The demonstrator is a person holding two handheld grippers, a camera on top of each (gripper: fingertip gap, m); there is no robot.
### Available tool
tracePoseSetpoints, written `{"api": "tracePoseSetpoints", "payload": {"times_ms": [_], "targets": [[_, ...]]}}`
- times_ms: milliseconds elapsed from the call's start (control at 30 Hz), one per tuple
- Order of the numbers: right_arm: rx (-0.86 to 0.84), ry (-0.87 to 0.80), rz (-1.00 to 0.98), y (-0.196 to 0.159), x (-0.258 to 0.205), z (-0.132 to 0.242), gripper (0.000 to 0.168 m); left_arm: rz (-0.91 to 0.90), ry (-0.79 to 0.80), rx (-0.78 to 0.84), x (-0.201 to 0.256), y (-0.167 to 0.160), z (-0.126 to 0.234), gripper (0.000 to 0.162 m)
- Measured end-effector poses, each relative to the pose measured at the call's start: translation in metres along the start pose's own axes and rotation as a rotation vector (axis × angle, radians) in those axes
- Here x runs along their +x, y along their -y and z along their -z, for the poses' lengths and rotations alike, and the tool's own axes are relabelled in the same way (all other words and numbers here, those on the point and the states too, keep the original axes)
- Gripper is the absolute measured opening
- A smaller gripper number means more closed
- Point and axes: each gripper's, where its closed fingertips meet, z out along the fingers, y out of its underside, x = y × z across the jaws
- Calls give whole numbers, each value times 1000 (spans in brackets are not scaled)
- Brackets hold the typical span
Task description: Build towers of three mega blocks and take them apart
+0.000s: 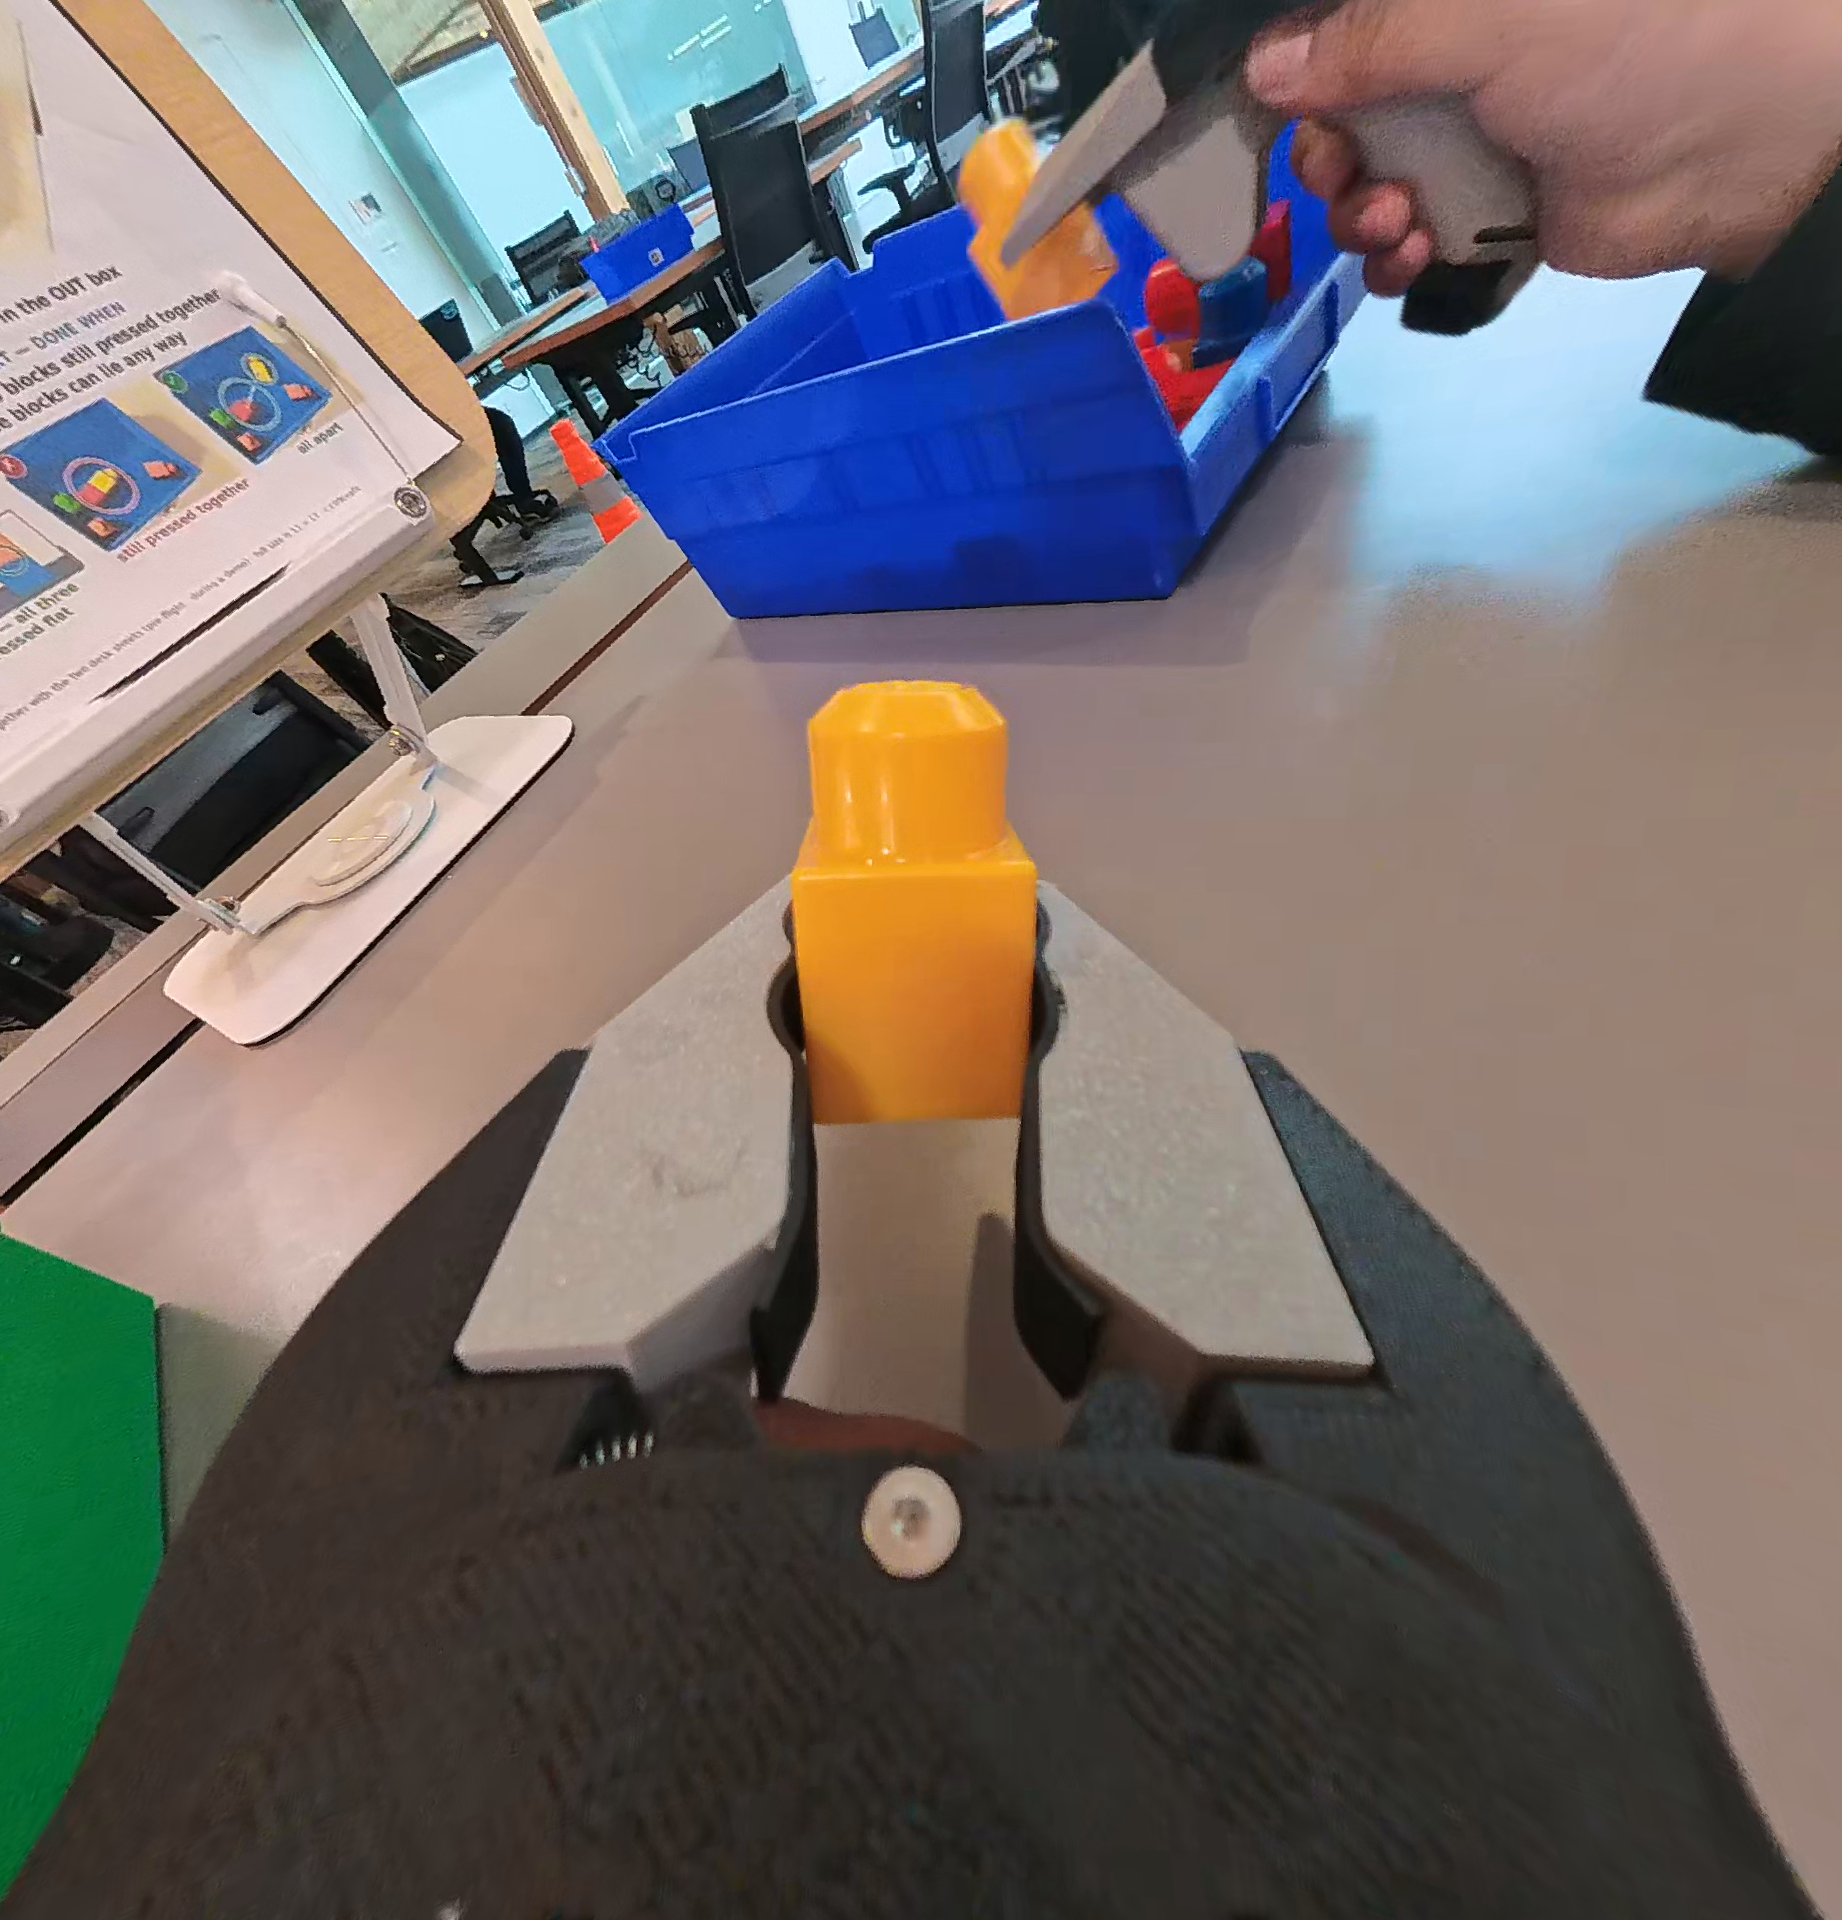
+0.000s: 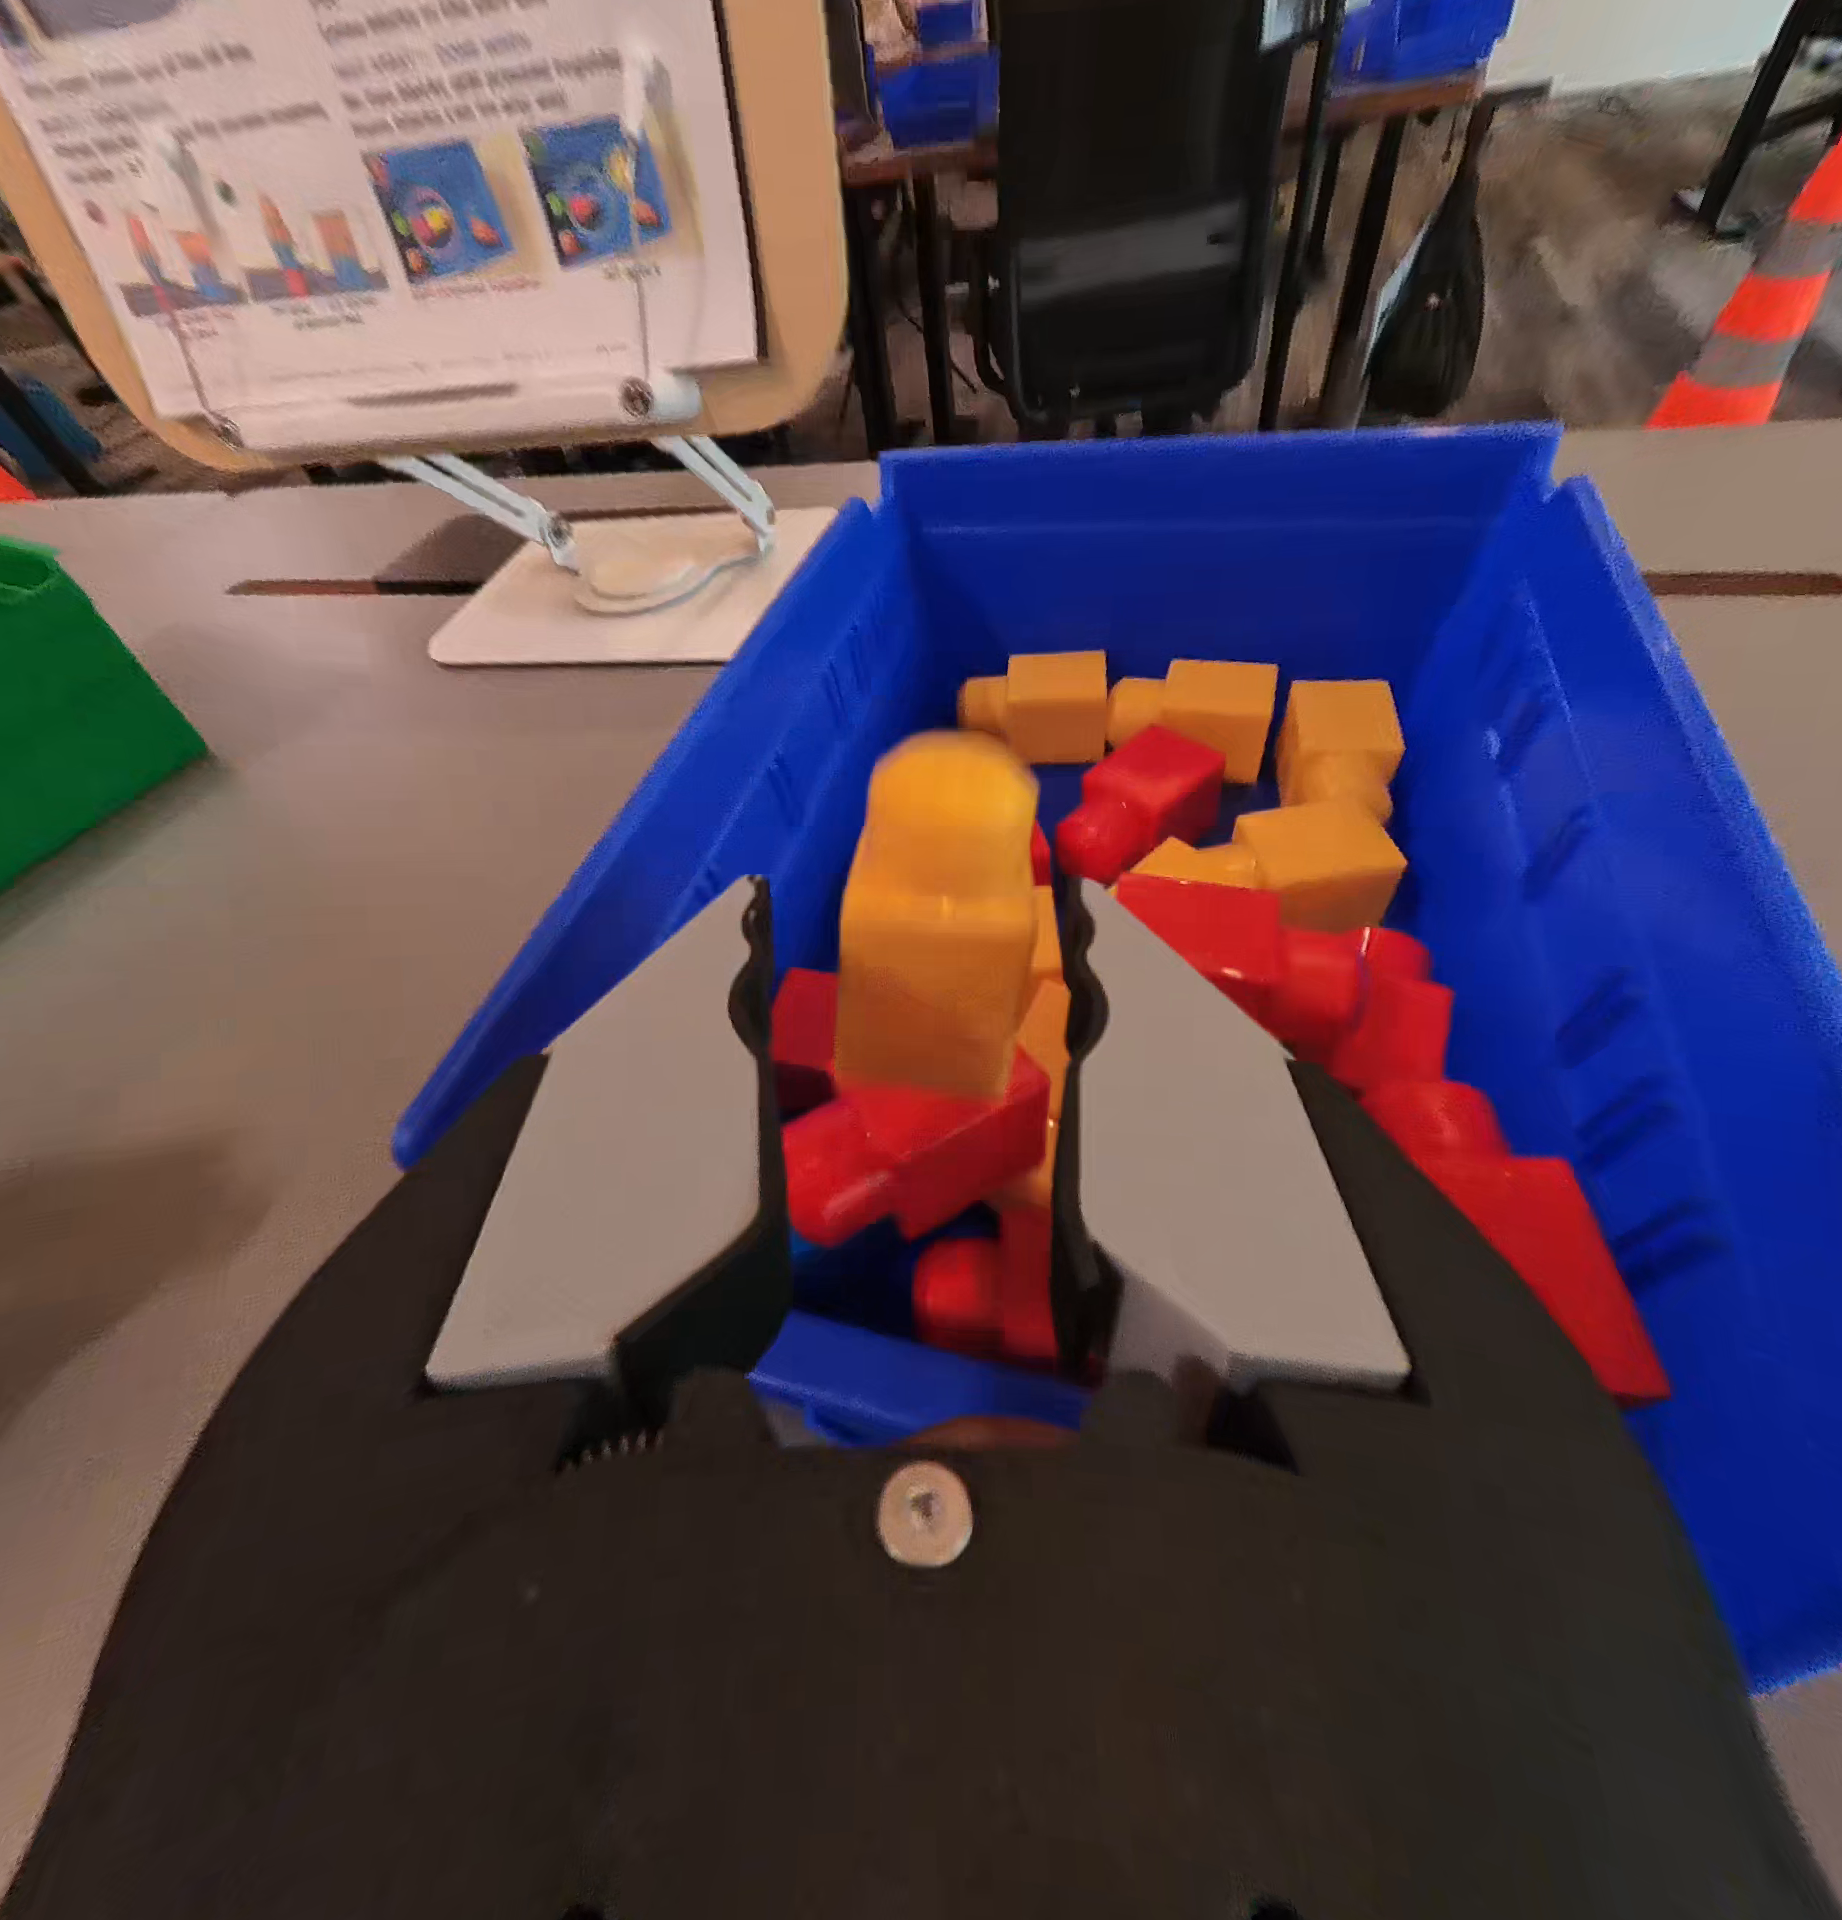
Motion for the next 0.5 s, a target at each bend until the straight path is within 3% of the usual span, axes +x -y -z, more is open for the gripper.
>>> {"api": "tracePoseSetpoints", "payload": {"times_ms": [200,367,500], "targets": [[163,182,-56,44,-28,40,54,1,1,0,0,0,0,38],[194,435,77,65,-115,68,53,-2,7,1,-1,0,0,37],[67,654,256,34,-212,69,56,4,11,3,-2,0,0,37]]}}
